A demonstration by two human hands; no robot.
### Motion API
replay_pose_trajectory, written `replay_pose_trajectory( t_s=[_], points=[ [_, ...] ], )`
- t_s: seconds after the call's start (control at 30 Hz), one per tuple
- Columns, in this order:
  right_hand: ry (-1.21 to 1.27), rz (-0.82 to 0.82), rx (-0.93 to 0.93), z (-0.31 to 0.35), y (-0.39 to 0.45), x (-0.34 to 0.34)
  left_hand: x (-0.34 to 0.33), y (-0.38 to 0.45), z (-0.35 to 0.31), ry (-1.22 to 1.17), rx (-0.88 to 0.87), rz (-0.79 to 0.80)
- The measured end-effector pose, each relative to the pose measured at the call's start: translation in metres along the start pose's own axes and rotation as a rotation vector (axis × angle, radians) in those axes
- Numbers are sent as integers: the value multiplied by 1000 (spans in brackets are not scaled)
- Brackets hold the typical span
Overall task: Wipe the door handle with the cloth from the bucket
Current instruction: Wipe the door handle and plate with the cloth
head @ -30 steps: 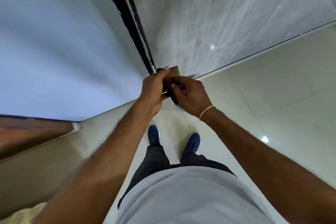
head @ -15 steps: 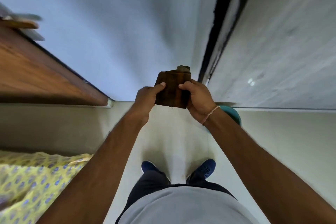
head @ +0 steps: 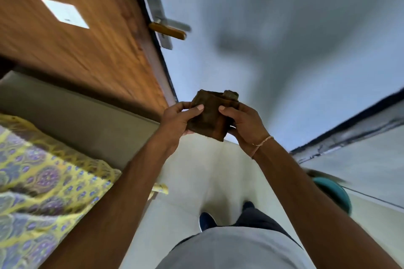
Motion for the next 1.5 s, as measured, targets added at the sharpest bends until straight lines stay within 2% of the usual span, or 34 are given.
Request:
replay_pose_trajectory(
  t_s=[0.2, 0.47, 0.57, 0.67, 0.77, 0.87, 1.0, 1.17, 1.3, 1.5],
  points=[
    [-58, 98, 53, 44, 52, -72, 55, 37, -63, -75, -90, -10],
    [-414, 227, 101, 83, 142, -140, 95, 116, -137, 99, -159, -7],
    [-404, 273, 61, 86, 168, -162, 109, 141, -156, 129, -158, -25],
    [-286, 280, 7, 85, 192, -183, 123, 165, -170, 116, -131, -28],
    [-167, 213, -34, 82, 207, -199, 136, 186, -169, 21, -57, -19],
    [-79, 127, -60, 76, 219, -209, 141, 208, -160, -40, 76, 72],
    [-18, 25, -87, 66, 226, -220, 148, 237, -151, -19, 147, 182],
    [24, -162, -96, 61, 215, -233, 145, 259, -160, 117, 171, 322],
    [187, -320, -93, 63, 197, -242, 137, 266, -177, 180, 150, 440],
    [258, -533, -10, 81, 165, -235, 127, 253, -199, 158, -3, 482]
  ],
)
Point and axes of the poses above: each hand's wrist, its own y-axis towards the middle knuckle, its own x-axis out of the back of the hand, z = x × y, the point moved 7 cm from there along y, towards the middle knuckle, and after that the axes turned 9 degrees about -y, right-handed, at the moved point
